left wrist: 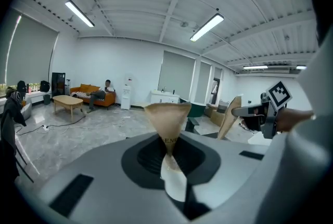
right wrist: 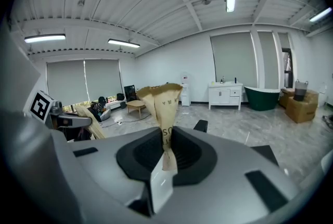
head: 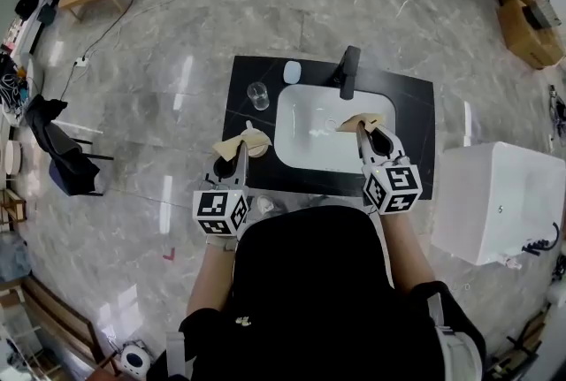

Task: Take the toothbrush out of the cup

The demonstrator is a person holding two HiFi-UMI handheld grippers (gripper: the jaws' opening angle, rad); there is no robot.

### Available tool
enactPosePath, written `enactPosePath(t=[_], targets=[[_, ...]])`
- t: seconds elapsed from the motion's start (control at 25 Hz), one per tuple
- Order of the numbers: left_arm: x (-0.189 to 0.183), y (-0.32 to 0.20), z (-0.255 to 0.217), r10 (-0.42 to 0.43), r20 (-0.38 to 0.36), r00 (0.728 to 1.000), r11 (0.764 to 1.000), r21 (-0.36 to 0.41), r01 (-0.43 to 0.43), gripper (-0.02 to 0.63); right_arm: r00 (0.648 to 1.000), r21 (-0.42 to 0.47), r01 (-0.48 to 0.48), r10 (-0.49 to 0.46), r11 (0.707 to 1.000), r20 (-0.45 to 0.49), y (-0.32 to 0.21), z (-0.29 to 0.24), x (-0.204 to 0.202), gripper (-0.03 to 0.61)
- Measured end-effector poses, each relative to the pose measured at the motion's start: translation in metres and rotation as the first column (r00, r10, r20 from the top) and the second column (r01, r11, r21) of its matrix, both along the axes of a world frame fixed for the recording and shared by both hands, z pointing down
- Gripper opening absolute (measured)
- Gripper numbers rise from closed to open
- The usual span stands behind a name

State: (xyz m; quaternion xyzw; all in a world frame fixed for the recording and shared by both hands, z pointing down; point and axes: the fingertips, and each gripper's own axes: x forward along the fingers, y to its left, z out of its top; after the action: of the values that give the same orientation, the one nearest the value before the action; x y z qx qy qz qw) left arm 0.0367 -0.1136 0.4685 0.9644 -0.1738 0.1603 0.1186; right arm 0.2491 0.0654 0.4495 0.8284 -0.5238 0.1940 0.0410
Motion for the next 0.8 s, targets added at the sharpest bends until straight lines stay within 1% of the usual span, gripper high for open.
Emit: enactPosePath(t=[0.16,0.32,0.8], targets=[[0.013,0.005,0.0,0.045,-0.002,0.999,0.999,-0.002,-0.045,0.043,1.0,-0.011,-0.021,0.022,1.0,0.012,0.014,0.009,-0.006,0.052],[0.019,0.009,0.0,0.072,-0.007,0.997,0.997,-0.006,-0.072,0.043,0.999,-0.017,-0.028,0.029,0.999,0.026,0.022,0.017,-0.013,0.051],[0.027,0.01,0.007,0.101,0.01,0.995,0.995,-0.018,-0.101,0.043,0.998,-0.025,-0.044,0.045,0.999,0.045,0.03,0.03,-0.018,0.052]])
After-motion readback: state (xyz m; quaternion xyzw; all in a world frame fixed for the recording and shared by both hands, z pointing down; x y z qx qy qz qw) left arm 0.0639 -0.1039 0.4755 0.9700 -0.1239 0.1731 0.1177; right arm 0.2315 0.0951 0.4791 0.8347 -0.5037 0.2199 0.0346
